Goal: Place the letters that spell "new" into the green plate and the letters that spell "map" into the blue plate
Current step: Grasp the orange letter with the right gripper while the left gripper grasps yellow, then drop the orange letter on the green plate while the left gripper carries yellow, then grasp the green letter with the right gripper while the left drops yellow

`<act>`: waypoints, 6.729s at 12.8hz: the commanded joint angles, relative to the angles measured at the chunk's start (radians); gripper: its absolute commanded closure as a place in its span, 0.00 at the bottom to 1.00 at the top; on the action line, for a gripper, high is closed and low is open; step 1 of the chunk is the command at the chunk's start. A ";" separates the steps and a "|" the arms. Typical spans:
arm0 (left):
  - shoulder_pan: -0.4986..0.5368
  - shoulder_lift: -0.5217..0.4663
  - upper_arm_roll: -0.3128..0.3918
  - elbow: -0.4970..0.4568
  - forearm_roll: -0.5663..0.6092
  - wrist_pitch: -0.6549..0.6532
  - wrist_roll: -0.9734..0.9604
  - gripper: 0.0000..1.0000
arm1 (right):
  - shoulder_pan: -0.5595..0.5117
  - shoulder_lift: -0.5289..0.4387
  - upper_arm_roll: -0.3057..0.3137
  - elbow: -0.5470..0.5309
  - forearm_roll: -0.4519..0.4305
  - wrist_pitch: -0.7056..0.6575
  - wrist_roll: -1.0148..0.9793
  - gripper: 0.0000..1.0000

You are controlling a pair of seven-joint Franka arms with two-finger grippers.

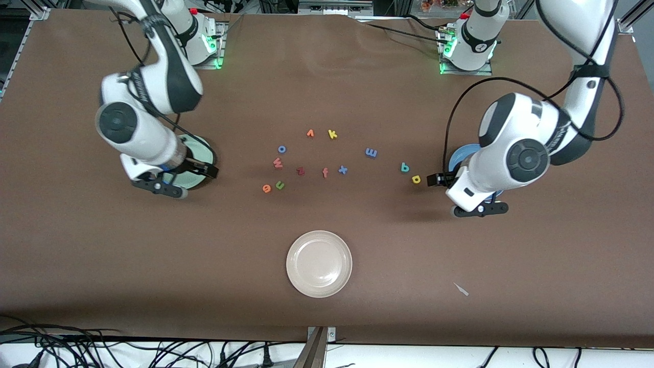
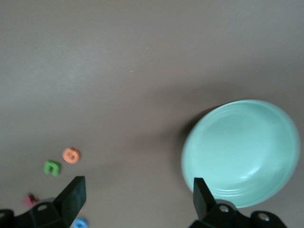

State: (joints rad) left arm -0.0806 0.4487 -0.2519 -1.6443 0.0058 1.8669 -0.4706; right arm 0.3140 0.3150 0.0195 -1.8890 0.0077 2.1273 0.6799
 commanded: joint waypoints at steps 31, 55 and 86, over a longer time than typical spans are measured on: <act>-0.051 0.097 0.003 -0.390 -0.035 0.531 -0.177 0.22 | 0.203 0.339 -0.007 0.051 0.000 0.405 0.687 0.74; -0.050 0.097 0.003 -0.404 -0.033 0.522 -0.204 0.89 | 0.169 -0.034 -0.359 -0.479 0.026 0.388 -0.295 0.74; 0.364 0.048 0.002 -0.281 0.140 0.152 0.530 0.00 | 0.349 0.351 -0.130 0.088 0.285 0.387 0.127 0.06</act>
State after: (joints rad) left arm 0.2785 0.5212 -0.2386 -1.9355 0.1388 2.0312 0.0467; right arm 0.6508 0.6405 -0.1027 -1.8205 0.2779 2.5067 0.8001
